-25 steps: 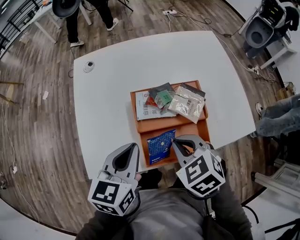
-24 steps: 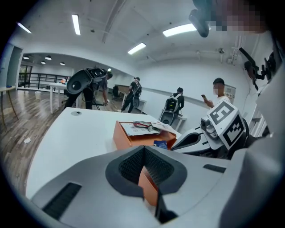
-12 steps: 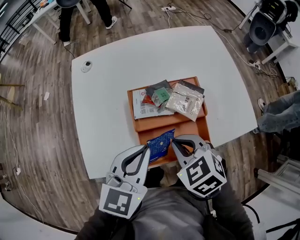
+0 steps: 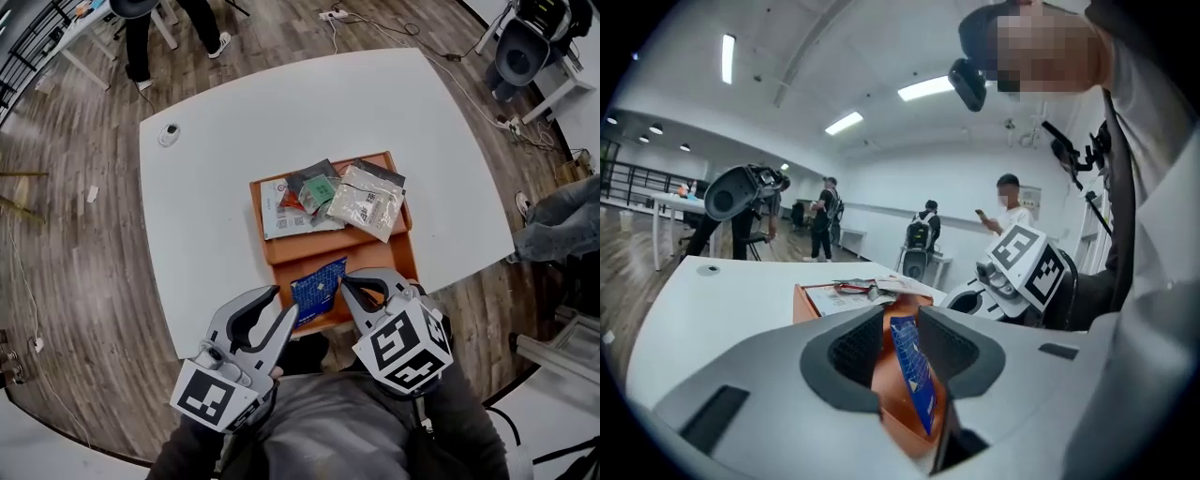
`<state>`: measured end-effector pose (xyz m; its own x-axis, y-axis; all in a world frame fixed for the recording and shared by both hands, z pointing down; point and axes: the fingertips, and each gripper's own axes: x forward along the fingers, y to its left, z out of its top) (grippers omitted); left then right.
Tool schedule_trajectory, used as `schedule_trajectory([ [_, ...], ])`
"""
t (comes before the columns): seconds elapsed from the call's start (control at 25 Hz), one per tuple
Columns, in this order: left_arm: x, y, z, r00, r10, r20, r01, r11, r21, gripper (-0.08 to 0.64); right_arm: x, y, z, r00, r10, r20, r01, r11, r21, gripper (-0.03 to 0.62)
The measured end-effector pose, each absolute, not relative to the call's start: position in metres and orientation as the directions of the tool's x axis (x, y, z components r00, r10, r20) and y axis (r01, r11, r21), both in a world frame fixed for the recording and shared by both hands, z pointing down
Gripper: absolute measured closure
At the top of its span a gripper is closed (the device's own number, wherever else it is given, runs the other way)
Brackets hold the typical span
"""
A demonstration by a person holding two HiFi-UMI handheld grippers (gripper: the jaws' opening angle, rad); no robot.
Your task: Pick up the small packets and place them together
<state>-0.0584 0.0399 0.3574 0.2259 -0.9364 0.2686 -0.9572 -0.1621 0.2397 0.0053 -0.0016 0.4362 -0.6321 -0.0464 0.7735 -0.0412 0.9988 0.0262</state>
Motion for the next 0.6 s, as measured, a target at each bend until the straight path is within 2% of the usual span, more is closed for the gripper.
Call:
schedule_trajectory([
  [0.08, -0.063, 0.041, 0.367, 0.191, -0.929, 0.318, -0.971, -0.131, 0.200, 0.422, 0.005, -0.001, 0.436, -0.632, -0.044, 0.773, -0.040, 0.999, 0.025, 0.589],
  [0.16, -0.064, 0.044, 0.380, 0.175, -0.908, 0.380, -0.980, -0.123, 0.158, 0.423, 0.005, -0.001, 0.436, -0.633, -0.043, 0.773, -0.038, 0.999, 0.024, 0.589],
  [0.28, -0.056, 0.046, 0.394, 0.239, -0.871, 0.430, -0.967, -0.171, 0.192, 0.423, 0.005, -0.002, 0.437, -0.634, -0.041, 0.772, -0.036, 0.999, 0.023, 0.589],
  [0.48, -0.060, 0.036, 0.403, 0.269, -0.858, 0.437, -0.943, -0.141, 0.302, 0.423, 0.004, -0.001, 0.435, -0.640, -0.040, 0.767, -0.030, 0.999, 0.026, 0.589],
  [0.6, -0.055, 0.029, 0.404, 0.290, -0.846, 0.448, -0.940, -0.163, 0.300, 0.423, 0.003, 0.001, 0.434, -0.646, -0.034, 0.763, -0.022, 0.999, 0.026, 0.589],
])
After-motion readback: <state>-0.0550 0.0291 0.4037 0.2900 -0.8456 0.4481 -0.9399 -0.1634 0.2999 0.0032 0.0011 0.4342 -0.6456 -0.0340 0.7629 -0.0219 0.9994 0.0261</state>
